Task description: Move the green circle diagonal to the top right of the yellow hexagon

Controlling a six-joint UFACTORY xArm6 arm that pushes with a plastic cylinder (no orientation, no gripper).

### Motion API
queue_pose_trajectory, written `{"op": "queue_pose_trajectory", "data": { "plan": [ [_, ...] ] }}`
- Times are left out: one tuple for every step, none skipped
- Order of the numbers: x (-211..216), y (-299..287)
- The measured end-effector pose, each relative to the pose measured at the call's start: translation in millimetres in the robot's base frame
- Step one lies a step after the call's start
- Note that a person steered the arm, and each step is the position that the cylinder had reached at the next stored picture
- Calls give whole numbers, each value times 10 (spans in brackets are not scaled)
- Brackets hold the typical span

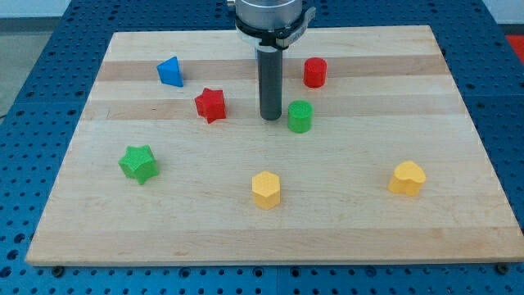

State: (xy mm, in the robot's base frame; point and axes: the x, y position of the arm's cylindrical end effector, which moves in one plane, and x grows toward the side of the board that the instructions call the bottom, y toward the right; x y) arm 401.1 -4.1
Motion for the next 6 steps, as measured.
{"op": "queue_pose_trajectory", "data": {
  "plan": [
    [0, 0],
    [-6, 200],
    [-136, 449],
    [-251, 788],
    [-76, 1002],
    [182, 784]
  ]
}}
